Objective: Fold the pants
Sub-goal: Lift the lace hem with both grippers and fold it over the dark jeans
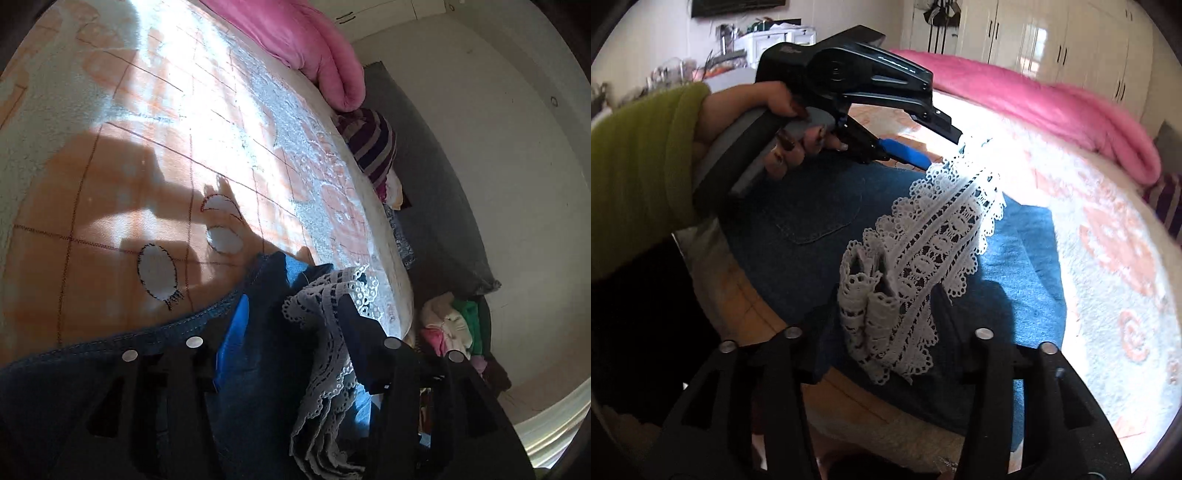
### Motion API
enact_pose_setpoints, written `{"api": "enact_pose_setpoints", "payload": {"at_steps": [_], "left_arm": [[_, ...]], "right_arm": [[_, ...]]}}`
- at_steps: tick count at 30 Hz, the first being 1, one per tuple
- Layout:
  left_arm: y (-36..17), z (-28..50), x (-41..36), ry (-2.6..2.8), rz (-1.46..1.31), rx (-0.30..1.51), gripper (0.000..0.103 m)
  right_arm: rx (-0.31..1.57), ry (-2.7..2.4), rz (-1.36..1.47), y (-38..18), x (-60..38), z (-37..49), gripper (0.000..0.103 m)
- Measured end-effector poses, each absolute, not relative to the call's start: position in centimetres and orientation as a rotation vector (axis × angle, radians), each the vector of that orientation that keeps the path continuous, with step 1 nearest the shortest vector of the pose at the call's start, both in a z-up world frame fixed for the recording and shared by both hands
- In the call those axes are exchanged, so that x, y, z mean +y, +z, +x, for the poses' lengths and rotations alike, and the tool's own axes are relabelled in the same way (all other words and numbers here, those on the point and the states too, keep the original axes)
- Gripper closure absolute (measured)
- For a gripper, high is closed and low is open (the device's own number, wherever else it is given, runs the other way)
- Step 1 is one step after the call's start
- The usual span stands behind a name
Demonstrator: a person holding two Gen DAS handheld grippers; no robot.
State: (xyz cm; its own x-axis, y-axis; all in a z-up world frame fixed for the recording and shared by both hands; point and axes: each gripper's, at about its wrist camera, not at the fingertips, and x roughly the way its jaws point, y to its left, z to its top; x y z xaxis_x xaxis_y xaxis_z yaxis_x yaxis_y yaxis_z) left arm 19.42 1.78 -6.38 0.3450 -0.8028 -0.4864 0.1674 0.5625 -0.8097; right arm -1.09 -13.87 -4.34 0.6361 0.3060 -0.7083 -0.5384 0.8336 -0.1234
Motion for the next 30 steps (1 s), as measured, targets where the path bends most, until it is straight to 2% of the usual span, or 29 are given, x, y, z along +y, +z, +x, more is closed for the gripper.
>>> {"api": "enact_pose_setpoints", "payload": {"at_steps": [1,3,4,9,11,13,14,15,16,23,26,30], "left_arm": [[-6.5,19.4,1.9,-0.712,-0.758,1.029,0.05],[-6.2,19.3,2.1,-0.722,-0.787,1.016,0.041],[-5.9,19.3,2.0,-0.725,-0.775,1.008,0.04],[-6.2,19.3,0.7,-0.728,-0.736,1.035,0.037],[-6.8,19.4,0.3,-0.714,-0.732,1.058,0.037],[-6.9,19.6,-0.3,-0.685,-0.699,1.068,0.042],[-6.8,19.6,-0.5,-0.675,-0.676,1.067,0.055],[-6.7,19.8,-0.9,-0.668,-0.647,1.063,0.077],[-6.7,19.9,-1.2,-0.666,-0.637,1.068,0.084],[-3.6,19.1,0.0,-0.669,-0.568,0.969,0.084],[-4.3,19.3,0.9,-0.605,-0.532,1.003,0.084],[-6.2,19.8,1.3,-0.535,-0.488,1.075,0.079]], "right_arm": [[0.73,0.484,-0.354,-4.5,-13.8,-1.3,0.055],[0.715,0.475,-0.383,-4.7,-13.8,-1.8,0.049],[0.713,0.477,-0.39,-4.8,-13.8,-1.9,0.049],[0.74,0.489,-0.356,-5.5,-13.6,-1.3,0.049],[0.762,0.51,-0.344,-5.5,-13.1,-1.3,0.056],[0.778,0.526,-0.32,-5.7,-13.2,-1.2,0.072],[0.784,0.535,-0.307,-5.7,-13.3,-1.0,0.075],[0.787,0.537,-0.295,-5.6,-13.4,-0.9,0.082],[0.787,0.536,-0.286,-5.4,-13.5,-0.8,0.088],[0.726,0.582,-0.318,-3.4,-12.3,-0.9,0.091],[0.747,0.606,-0.377,-4.2,-10.2,-1.0,0.09],[0.785,0.628,-0.407,-6.0,-9.2,-1.5,0.078]]}}
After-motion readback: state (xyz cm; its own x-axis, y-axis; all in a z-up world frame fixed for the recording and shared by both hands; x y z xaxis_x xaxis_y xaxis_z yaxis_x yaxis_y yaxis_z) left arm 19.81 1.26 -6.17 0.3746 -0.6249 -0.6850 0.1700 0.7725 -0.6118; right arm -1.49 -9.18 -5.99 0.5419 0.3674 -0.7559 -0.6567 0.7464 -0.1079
